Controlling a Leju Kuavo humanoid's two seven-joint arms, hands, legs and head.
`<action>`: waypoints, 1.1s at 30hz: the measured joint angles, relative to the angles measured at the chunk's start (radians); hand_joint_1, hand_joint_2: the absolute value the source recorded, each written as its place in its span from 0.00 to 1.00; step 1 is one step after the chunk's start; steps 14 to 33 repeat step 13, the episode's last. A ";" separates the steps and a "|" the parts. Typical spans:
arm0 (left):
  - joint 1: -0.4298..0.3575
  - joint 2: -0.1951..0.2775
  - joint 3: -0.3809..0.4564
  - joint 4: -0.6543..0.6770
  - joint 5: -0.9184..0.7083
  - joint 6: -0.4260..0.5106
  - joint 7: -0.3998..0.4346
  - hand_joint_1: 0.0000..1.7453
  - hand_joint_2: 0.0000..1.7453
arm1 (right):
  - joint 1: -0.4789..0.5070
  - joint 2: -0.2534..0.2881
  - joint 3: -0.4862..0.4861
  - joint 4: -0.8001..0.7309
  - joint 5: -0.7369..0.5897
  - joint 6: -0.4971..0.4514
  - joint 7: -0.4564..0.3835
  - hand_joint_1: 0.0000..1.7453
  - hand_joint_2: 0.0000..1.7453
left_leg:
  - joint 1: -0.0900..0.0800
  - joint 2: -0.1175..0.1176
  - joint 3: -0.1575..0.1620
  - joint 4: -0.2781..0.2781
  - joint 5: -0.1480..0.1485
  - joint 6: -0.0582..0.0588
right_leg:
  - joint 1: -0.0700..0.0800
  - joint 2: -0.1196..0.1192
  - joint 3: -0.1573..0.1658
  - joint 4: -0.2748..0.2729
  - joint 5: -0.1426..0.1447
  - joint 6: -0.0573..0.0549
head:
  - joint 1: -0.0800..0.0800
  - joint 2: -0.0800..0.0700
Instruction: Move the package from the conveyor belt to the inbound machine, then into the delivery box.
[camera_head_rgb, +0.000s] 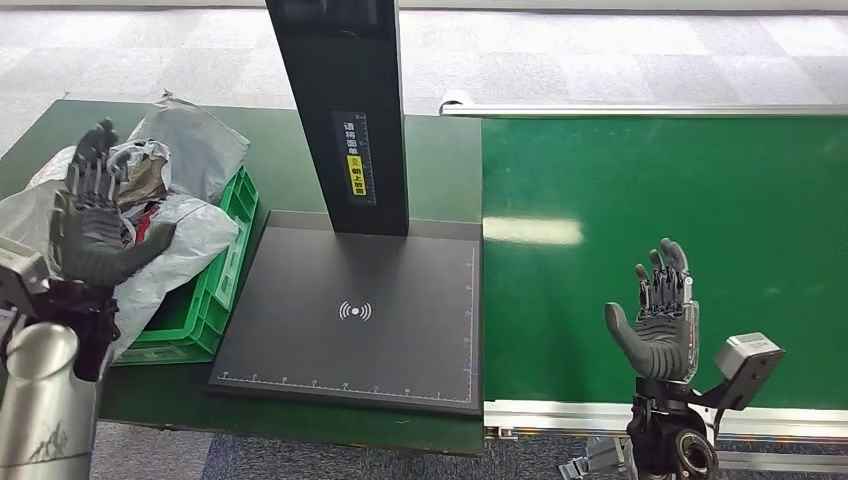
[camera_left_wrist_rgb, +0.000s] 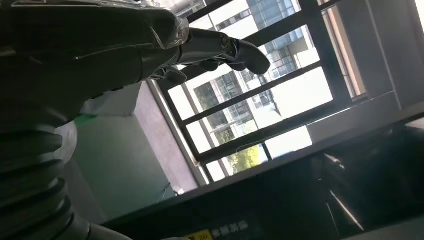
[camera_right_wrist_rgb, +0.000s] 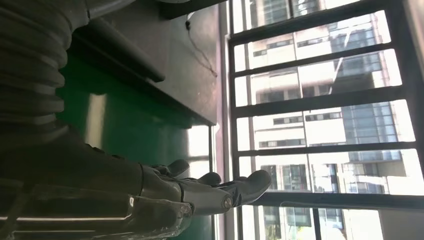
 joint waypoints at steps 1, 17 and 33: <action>0.049 -0.035 -0.032 -0.021 -0.022 0.012 -0.005 0.00 1.00 | 0.004 0.005 0.010 0.000 0.040 -0.017 -0.003 0.00 1.00 | 0.000 0.000 0.000 0.000 -0.001 0.000 | 0.000 0.000 0.000 0.000 0.000 0.000 | 0.000 0.000; 0.261 -0.322 -0.401 0.325 0.090 -0.022 -0.136 0.00 1.00 | 0.102 0.092 0.175 0.057 0.052 -0.062 -0.024 0.00 1.00 | 0.000 -0.002 0.000 0.000 -0.002 0.001 | 0.000 0.000 0.000 0.000 -0.001 0.001 | -0.002 0.000; 0.261 -0.322 -0.401 0.325 0.090 -0.022 -0.136 0.00 1.00 | 0.102 0.092 0.175 0.057 0.052 -0.062 -0.024 0.00 1.00 | 0.000 -0.002 0.000 0.000 -0.002 0.001 | 0.000 0.000 0.000 0.000 -0.001 0.001 | -0.002 0.000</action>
